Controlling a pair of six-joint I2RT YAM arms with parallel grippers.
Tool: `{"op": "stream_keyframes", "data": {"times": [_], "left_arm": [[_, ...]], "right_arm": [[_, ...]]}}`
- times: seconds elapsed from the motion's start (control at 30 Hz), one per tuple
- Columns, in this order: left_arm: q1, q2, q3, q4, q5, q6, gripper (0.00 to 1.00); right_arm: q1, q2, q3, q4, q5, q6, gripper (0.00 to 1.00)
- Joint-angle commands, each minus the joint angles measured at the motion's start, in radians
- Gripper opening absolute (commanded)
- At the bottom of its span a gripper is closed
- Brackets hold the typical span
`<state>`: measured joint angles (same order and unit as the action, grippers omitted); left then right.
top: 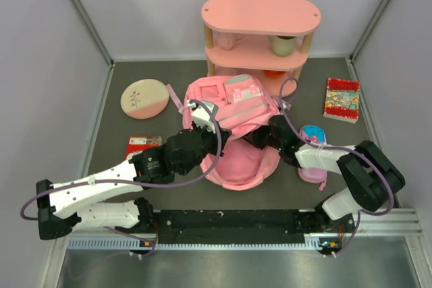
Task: Pack the student bag
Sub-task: Place the book in the student bag.
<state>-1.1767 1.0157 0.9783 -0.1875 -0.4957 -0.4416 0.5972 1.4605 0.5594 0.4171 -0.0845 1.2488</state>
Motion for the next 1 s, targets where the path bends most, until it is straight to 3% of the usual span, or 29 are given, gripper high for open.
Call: {"op": "stream_keyframes", "data": {"times": [0.0, 0.13, 0.2, 0.23, 0.47, 0.6, 0.73, 0.8, 0.97], "left_arm": [[0.000, -0.046, -0.009, 0.072, -0.004, -0.022, 0.00], [0.000, -0.055, -0.016, 0.071, -0.004, -0.028, 0.00], [0.002, -0.062, -0.018, 0.068, -0.007, -0.029, 0.00], [0.000, -0.066, -0.024, 0.068, -0.012, -0.031, 0.00], [0.002, -0.069, -0.046, 0.066, -0.027, -0.045, 0.00], [0.006, -0.062, -0.058, 0.071, -0.029, -0.055, 0.00], [0.008, -0.057, -0.061, 0.054, -0.035, -0.066, 0.00], [0.009, -0.054, -0.073, 0.051, -0.024, -0.077, 0.00], [0.012, -0.048, -0.095, 0.054, -0.001, -0.104, 0.00]], "right_arm": [[-0.010, 0.079, 0.042, 0.014, -0.070, -0.012, 0.19], [-0.011, 0.098, 0.050, -0.006, -0.084, 0.004, 0.38], [-0.013, 0.072, 0.033, -0.024, -0.081, 0.003, 0.43], [-0.013, 0.057, 0.028, -0.037, -0.084, -0.005, 0.55], [-0.011, -0.182, -0.044, -0.181, -0.113, -0.095, 0.76], [0.010, -0.371, -0.123, -0.254, -0.153, -0.129, 0.78], [0.036, -0.674, -0.188, -0.400, -0.204, -0.143, 0.78], [0.042, -0.793, -0.214, -0.452, -0.208, -0.146, 0.86], [0.041, -1.058, -0.214, -0.594, -0.232, -0.135, 0.88]]}}
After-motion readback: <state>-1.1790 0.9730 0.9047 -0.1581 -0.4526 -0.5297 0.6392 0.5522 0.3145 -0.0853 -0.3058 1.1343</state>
